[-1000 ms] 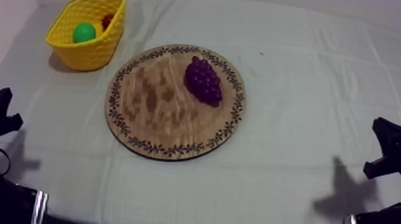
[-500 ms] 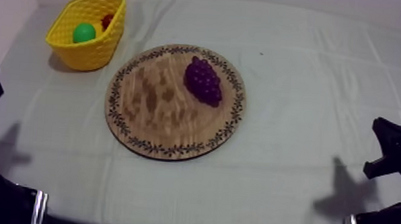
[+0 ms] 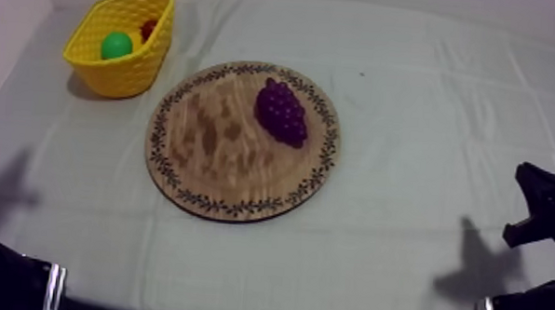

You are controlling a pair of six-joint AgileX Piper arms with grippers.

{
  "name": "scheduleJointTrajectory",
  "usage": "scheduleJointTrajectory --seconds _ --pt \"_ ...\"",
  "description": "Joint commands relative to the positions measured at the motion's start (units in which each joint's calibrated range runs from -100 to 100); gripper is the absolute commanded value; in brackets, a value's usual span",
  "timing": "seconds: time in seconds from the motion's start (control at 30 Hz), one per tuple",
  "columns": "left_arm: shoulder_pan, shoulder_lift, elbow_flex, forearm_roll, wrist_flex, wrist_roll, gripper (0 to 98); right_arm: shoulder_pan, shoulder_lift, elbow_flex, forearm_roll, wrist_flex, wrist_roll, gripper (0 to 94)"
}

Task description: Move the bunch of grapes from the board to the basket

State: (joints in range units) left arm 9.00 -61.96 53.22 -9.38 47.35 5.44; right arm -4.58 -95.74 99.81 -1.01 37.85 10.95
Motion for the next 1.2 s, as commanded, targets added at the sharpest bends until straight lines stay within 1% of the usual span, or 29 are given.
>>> scheduleJointTrajectory --seconds 0.0,0.3,0.47,0.67,0.9,1.07,1.17 --pt "2.35 4.59 -6.9 -0.5 1.18 1.27 0.0 -0.02 -0.01 -0.03 0.01 -0.03 0.02 0.4" --pt "10.4 17.88 -24.36 -3.69 9.52 6.96 0.0 -0.02 -0.01 -0.03 0.01 -0.03 0.01 0.4" --pt "13.74 24.85 -32.58 -5.19 12.64 9.98 0.0 -0.02 -0.01 -0.03 0.01 -0.03 -0.02 0.4" --pt "16.99 33.1 -42.73 -5.6 18.9 11.81 0.0 -0.02 -0.01 -0.03 0.01 -0.03 0.01 0.4" --pt "19.95 42.17 -50.64 -6.2 23.77 13.27 0.0 -0.02 -0.01 -0.03 0.01 -0.03 0.02 0.4" --pt "22.08 49.66 -58.46 -6.03 30.62 14.19 0.0 -0.02 -0.01 -0.03 0.01 -0.03 0.02 0.4" --pt "23.33 53.69 -61.74 -6.17 33.31 14.66 0.0 -0.02 -0.01 -0.03 0.01 -0.03 0.02 0.4"
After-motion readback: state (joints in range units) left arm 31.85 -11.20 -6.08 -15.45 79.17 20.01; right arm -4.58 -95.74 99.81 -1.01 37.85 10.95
